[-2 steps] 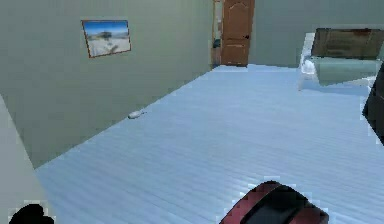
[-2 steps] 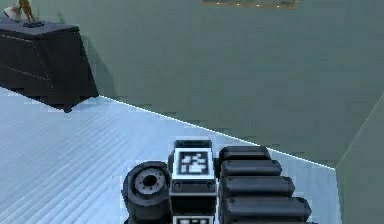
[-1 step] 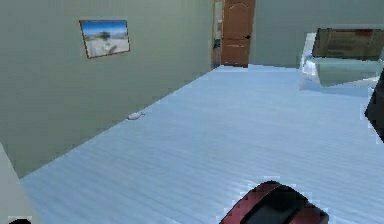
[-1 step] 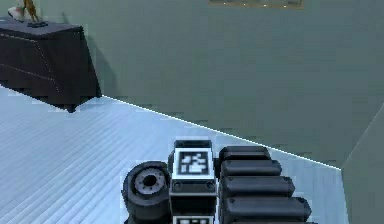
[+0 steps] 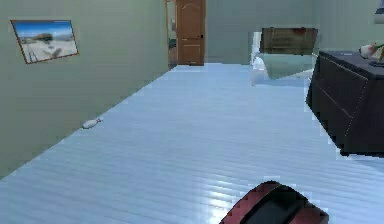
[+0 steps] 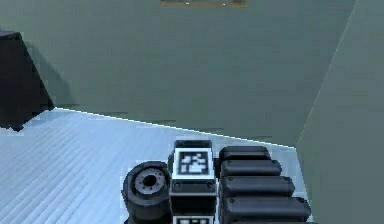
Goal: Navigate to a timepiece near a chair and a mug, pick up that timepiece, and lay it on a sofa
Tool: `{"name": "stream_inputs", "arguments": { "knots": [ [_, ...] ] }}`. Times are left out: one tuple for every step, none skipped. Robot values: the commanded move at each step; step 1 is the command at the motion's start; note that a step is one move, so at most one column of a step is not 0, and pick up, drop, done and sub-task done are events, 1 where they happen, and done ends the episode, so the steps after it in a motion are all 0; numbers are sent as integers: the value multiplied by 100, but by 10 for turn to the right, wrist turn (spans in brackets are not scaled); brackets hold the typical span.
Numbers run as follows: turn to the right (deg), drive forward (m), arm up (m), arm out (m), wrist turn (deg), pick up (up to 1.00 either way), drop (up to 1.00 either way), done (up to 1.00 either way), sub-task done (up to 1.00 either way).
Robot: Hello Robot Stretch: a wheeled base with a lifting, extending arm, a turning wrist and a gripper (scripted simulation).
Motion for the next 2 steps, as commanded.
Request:
{"name": "stream_inputs", "arguments": {
  "knots": [
    [0, 100, 0, 0, 0, 0, 0, 0, 0],
    [0, 100, 0, 0, 0, 0, 0, 0, 0]
  ]
}}
